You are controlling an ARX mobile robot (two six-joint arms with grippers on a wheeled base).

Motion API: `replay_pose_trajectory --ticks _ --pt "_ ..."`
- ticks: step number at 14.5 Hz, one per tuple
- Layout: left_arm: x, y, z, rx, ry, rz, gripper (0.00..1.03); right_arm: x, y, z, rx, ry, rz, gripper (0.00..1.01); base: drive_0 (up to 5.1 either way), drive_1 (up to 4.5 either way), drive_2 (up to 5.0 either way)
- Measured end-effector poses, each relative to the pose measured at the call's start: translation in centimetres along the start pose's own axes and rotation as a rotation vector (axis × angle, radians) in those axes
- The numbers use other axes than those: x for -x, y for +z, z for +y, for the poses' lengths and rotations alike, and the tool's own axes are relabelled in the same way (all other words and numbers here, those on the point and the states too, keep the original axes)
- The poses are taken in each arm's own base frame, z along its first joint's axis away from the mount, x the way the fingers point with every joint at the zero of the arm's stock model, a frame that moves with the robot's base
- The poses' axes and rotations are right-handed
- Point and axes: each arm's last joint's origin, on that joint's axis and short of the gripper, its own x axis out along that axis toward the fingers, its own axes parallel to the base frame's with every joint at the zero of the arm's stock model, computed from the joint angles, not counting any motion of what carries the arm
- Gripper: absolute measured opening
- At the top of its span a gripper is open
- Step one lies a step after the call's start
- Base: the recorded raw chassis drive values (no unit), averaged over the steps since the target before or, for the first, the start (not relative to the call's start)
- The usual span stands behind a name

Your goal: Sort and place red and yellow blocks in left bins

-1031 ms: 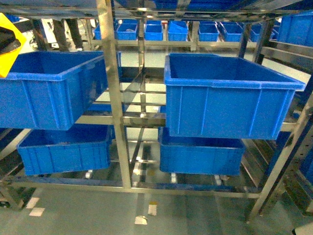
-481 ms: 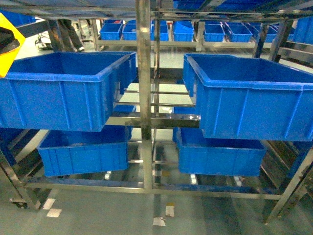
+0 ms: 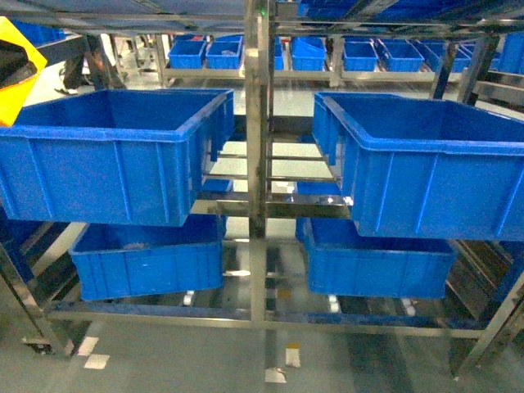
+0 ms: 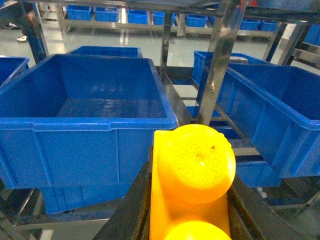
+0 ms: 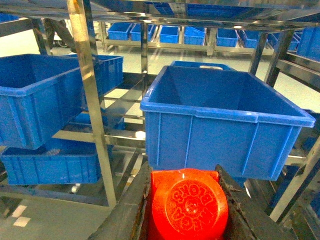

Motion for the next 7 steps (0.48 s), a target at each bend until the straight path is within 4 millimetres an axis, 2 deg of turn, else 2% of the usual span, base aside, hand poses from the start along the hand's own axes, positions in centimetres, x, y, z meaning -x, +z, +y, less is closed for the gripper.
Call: replay_pose_trajectory --ticks 7 --pt "-0.07 -0.11 0.04 0.0 0.002 0.006 0.27 0.0 -0.01 0.0 0.0 0.0 0.001 0.27 0.0 4.26 -4.3"
